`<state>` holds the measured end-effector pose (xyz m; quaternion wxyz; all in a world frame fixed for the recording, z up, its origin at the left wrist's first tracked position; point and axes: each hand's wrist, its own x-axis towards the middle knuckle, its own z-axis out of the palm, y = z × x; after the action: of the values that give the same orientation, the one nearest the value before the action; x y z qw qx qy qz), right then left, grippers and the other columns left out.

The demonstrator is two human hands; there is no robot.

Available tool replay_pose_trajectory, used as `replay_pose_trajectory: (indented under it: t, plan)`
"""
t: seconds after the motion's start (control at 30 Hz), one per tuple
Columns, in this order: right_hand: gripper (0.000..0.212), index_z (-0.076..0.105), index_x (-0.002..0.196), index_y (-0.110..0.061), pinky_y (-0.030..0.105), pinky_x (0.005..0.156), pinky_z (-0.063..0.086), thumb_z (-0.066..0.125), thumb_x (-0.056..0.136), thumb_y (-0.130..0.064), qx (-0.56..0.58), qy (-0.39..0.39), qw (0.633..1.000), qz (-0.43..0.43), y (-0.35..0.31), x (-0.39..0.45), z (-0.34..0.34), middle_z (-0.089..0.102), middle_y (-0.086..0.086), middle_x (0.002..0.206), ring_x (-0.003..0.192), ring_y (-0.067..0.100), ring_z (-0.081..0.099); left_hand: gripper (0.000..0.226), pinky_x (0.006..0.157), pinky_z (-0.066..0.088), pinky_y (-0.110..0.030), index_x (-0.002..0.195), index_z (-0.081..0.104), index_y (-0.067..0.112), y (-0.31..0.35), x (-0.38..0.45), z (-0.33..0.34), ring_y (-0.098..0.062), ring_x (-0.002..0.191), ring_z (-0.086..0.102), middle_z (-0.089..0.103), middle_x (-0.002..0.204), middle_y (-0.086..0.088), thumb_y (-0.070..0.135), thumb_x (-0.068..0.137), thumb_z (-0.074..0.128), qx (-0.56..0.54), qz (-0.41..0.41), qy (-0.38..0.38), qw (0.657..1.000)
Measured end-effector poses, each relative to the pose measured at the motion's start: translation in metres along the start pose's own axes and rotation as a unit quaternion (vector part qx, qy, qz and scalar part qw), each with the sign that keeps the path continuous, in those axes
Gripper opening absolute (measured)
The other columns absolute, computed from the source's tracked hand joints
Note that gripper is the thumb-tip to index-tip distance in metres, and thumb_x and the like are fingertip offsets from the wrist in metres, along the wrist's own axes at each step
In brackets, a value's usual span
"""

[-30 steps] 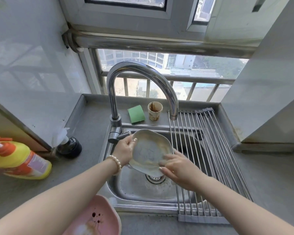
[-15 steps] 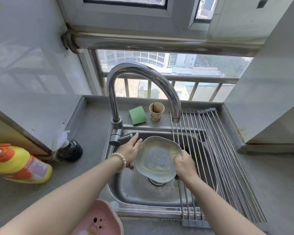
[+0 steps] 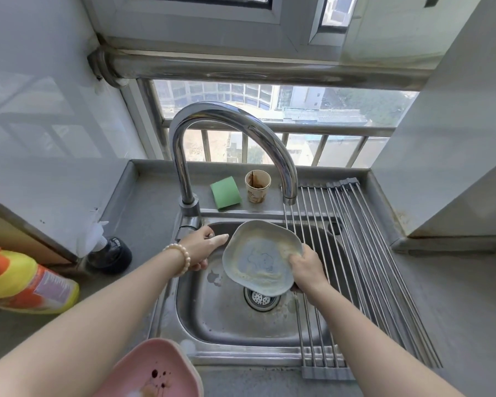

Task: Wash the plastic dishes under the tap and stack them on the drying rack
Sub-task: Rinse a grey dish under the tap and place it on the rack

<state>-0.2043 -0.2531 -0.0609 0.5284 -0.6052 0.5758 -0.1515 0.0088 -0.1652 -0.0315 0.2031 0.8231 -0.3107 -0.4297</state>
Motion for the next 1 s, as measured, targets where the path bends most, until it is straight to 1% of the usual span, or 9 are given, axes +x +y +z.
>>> replay_pose_trajectory:
  t: [0.17, 0.27, 0.33, 0.43, 0.5, 0.6, 0.8, 0.9, 1.0]
  plan:
    - [0.016, 0.06, 0.1, -0.013, 0.04, 0.075, 0.052, 0.049, 0.089, -0.008, -0.011, 0.018, 1.0, -0.014, -0.002, -0.005, -0.002, 0.064, 0.004, 0.09, 0.085, 0.025, 0.062, 0.045, 0.04, 0.035, -0.02, 0.096, 0.055, 0.018, -0.013, -0.007, 0.002, -0.012, 0.037, 0.048, 0.055, 0.055, -0.004, 0.061, 0.091, 0.042, 0.024, 0.008, 0.027, 0.999]
    - [0.011, 0.058, 0.082, -0.022, 0.038, 0.07, 0.052, 0.054, 0.087, -0.013, -0.048, 0.038, 0.998, -0.015, -0.002, -0.004, -0.008, 0.064, -0.001, 0.08, 0.078, 0.022, 0.062, 0.042, 0.054, 0.043, -0.026, 0.083, 0.06, 0.019, -0.004, -0.008, 0.016, -0.017, 0.058, 0.061, 0.06, 0.06, 0.001, 0.056, 0.092, 0.043, 0.073, 0.072, 0.127, 0.987]
    - [0.01, 0.059, 0.078, -0.024, 0.04, 0.07, 0.054, 0.059, 0.086, -0.016, -0.064, 0.031, 0.997, -0.019, -0.003, -0.003, -0.012, 0.065, 0.0, 0.079, 0.077, 0.021, 0.063, 0.04, 0.058, 0.047, -0.029, 0.082, 0.06, 0.017, 0.002, -0.01, 0.035, -0.019, 0.068, 0.063, 0.064, 0.071, 0.0, 0.053, 0.092, 0.046, 0.057, 0.092, 0.116, 0.987]
    - [0.01, 0.064, 0.077, -0.014, 0.035, 0.064, 0.05, 0.062, 0.086, -0.018, -0.096, 0.026, 0.994, -0.047, -0.009, -0.003, -0.015, 0.066, 0.005, 0.076, 0.072, 0.022, 0.063, 0.034, 0.069, 0.055, -0.036, 0.1, 0.06, 0.01, 0.006, -0.009, 0.061, -0.024, 0.082, 0.065, 0.067, 0.094, -0.008, 0.042, 0.091, 0.056, -0.12, 0.029, 0.022, 0.992]
    - [0.028, 0.057, 0.065, -0.009, 0.029, 0.053, 0.038, 0.057, 0.091, -0.021, -0.119, 0.043, 0.989, -0.074, -0.016, -0.004, -0.017, 0.058, 0.005, 0.062, 0.057, 0.02, 0.052, 0.022, 0.069, 0.056, -0.041, 0.109, 0.059, 0.012, 0.005, -0.009, 0.072, -0.025, 0.081, 0.066, 0.068, 0.1, -0.01, 0.027, 0.094, 0.057, -0.309, -0.037, -0.04, 0.95]
    - [0.048, 0.041, 0.055, -0.015, 0.03, 0.048, 0.026, 0.043, 0.1, -0.031, -0.172, 0.066, 0.977, -0.105, -0.028, -0.009, -0.018, 0.043, -0.002, 0.052, 0.049, 0.014, 0.039, 0.011, 0.066, 0.054, -0.039, 0.104, 0.059, 0.013, 0.0, -0.006, 0.079, -0.023, 0.075, 0.063, 0.065, 0.094, -0.01, 0.015, 0.097, 0.05, -0.379, -0.043, -0.04, 0.924]
    - [0.03, 0.056, 0.086, -0.014, 0.026, 0.046, 0.026, 0.034, 0.103, -0.027, -0.352, 0.104, 0.916, -0.159, -0.036, -0.014, -0.021, 0.057, -0.002, 0.072, 0.067, 0.02, 0.052, 0.011, 0.078, 0.053, -0.042, 0.087, 0.06, 0.012, 0.003, -0.006, 0.078, -0.026, 0.081, 0.061, 0.065, 0.089, -0.014, 0.014, 0.096, 0.054, -0.361, 0.024, 0.028, 0.932]
    - [0.024, 0.061, 0.117, -0.009, 0.021, 0.065, 0.043, 0.048, 0.096, -0.009, -0.321, 0.139, 0.908, -0.231, -0.031, -0.016, -0.022, 0.066, 0.006, 0.098, 0.084, 0.021, 0.061, 0.013, 0.065, 0.045, -0.03, 0.084, 0.057, 0.015, 0.01, -0.011, 0.077, -0.016, 0.067, 0.052, 0.058, 0.076, -0.006, 0.008, 0.094, 0.054, -0.355, 0.046, 0.039, 0.933]
    - [0.034, 0.062, 0.121, -0.004, 0.014, 0.079, 0.036, 0.058, 0.088, 0.001, -0.248, 0.16, 0.909, -0.293, -0.034, -0.019, -0.024, 0.06, 0.006, 0.101, 0.088, 0.017, 0.057, 0.025, 0.071, 0.048, -0.027, 0.089, 0.056, 0.017, 0.009, -0.012, 0.077, -0.014, 0.074, 0.056, 0.061, 0.083, -0.004, -0.007, 0.093, 0.047, -0.372, 0.052, 0.037, 0.926]
